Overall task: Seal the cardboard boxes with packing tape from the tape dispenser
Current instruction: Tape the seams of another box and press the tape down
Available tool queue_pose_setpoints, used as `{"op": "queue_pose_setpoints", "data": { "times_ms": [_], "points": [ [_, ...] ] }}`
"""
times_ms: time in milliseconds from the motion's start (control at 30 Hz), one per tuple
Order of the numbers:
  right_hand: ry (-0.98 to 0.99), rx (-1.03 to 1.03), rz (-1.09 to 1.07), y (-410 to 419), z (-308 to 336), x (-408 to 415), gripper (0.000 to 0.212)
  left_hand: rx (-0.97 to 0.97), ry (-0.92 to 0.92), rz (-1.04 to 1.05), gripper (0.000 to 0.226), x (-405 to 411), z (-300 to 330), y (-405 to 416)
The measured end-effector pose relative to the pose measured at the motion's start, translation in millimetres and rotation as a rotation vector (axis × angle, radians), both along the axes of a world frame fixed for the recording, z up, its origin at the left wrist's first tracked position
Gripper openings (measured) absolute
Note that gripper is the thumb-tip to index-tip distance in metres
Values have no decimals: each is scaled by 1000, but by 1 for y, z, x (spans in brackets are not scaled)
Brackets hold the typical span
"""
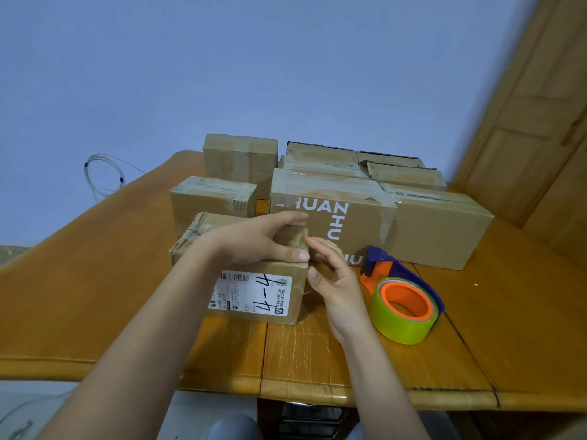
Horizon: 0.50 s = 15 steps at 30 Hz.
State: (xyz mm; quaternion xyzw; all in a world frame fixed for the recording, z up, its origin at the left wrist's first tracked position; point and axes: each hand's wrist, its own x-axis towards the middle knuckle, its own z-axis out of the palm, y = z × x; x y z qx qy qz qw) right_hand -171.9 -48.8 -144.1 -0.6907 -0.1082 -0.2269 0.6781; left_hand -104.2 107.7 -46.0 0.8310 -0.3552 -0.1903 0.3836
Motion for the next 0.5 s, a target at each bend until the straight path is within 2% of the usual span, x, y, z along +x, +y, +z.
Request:
{"op": "queue_pose_setpoints", "data": {
  "times_ms": [100,233,500],
  "points": [
    [26,-63,-36,1,-2,2,65,-13,15,-4,95,2,-2,0],
    [59,-217,-53,3,-8,1,67,-19,8,-3,94,4,-4,-1],
    [78,-132,-93,6,-14,-5,43,-38,24,-3,95,7,-4,0]
  ]
}}
